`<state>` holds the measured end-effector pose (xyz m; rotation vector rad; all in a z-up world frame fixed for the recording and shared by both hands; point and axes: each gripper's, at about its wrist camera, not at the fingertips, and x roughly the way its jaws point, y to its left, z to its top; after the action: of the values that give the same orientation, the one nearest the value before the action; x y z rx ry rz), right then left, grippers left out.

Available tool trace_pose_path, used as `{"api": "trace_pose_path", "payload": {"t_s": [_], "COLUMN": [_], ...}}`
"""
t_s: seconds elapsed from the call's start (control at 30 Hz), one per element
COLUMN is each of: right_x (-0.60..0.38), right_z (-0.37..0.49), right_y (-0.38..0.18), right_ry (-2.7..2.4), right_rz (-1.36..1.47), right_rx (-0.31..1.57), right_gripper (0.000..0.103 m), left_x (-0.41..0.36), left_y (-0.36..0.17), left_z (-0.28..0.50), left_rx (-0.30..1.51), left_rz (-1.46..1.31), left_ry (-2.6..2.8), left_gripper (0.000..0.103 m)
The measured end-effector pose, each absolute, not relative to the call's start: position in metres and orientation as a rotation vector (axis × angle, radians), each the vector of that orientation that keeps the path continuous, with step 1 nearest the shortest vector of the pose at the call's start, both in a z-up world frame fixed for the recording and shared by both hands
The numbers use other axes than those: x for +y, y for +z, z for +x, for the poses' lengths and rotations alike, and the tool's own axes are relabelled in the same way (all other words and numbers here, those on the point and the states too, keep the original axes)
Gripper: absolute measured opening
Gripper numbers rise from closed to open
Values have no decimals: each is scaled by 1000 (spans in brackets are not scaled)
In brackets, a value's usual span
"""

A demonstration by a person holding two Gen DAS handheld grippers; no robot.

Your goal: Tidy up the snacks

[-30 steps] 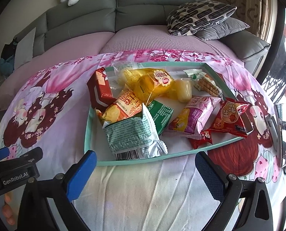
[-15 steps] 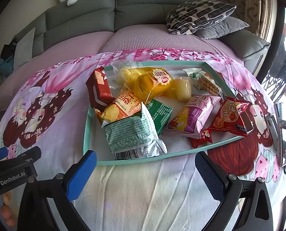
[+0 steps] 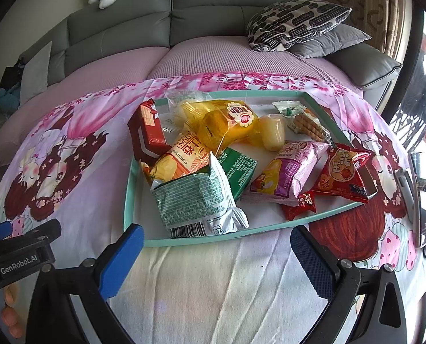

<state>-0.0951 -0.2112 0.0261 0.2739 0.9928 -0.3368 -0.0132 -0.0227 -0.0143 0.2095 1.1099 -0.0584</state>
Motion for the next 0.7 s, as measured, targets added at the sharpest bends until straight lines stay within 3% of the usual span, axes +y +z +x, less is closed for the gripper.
{"api": "trace_pose_path", "payload": {"t_s": [0.7], "right_x": [-211], "right_z": [-95], "right_y": [24], "right_ry": [-335], "right_rz": [273], "right_rx": [996], "right_gripper": [103], "left_x": [-24], "left_y": [-17], "left_z": [-12], "left_rx": [1126], "left_rz": [213], "left_ry": [-58], "left_gripper": [103]}}
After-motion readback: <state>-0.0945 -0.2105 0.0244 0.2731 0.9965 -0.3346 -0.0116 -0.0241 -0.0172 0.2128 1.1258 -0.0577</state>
